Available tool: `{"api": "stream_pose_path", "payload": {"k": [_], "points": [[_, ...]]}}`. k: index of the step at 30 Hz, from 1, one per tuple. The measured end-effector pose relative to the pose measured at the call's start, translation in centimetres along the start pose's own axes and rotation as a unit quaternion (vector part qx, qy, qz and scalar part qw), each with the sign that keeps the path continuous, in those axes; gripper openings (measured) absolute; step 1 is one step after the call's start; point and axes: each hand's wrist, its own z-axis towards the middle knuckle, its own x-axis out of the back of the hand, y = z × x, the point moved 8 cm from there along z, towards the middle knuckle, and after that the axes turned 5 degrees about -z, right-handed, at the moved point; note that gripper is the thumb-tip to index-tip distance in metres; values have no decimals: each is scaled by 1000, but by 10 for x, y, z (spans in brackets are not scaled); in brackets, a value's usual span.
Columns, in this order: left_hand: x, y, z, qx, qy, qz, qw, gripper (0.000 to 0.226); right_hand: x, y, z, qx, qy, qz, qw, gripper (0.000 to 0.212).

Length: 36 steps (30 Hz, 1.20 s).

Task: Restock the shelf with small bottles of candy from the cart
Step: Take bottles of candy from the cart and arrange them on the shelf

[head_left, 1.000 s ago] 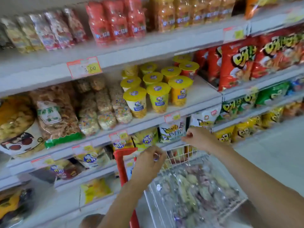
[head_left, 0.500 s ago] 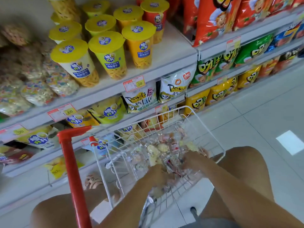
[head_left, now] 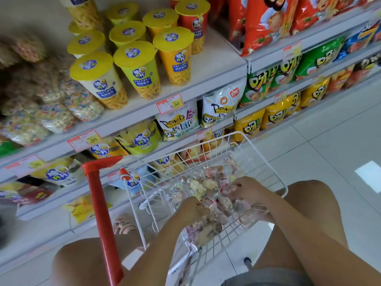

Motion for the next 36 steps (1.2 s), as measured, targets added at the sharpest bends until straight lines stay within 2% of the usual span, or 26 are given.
{"api": "stream_pose_path", "payload": {"k": [1, 3, 6, 8, 13, 16, 21, 23, 25, 27, 29, 31, 36], "points": [[18, 6, -6, -15, 25, -21, 999, 21, 10, -8, -5, 18, 17, 28, 999, 20], [56, 20, -24, -43, 78, -43, 995, 26, 32, -24, -16, 46, 53, 96, 993, 29], [111, 42, -66, -90, 143, -101, 980, 46, 67, -60, -43, 93, 104, 173, 975, 33], [143, 54, -102, -125, 187, -110, 968, 50, 94, -91, -64, 127, 138, 189, 964, 32], [211, 79, -200, -201, 290, -84, 932, 36, 145, -188, -137, 250, 183, 226, 924, 15], [254, 80, -255, -244, 368, -123, 889, 28, 167, -254, -184, 341, 198, 247, 885, 15], [329, 73, -340, -340, 417, -258, 803, 16, 205, -353, -258, 455, 205, 276, 821, 21], [357, 74, -371, -368, 422, -288, 777, 17, 217, -391, -281, 492, 181, 298, 798, 22], [385, 81, -398, -390, 428, -286, 763, 21, 224, -429, -295, 522, 135, 317, 780, 23], [412, 88, -416, -393, 431, -271, 766, 27, 230, -467, -303, 539, 97, 337, 766, 18], [440, 93, -426, -395, 424, -276, 767, 20, 238, -503, -303, 542, 91, 337, 764, 7], [465, 98, -434, -384, 438, -258, 771, 20, 248, -534, -301, 543, 122, 299, 775, 4], [518, 101, -428, -300, 515, -134, 792, 40, 277, -584, -291, 491, 247, 96, 830, 27]]}}
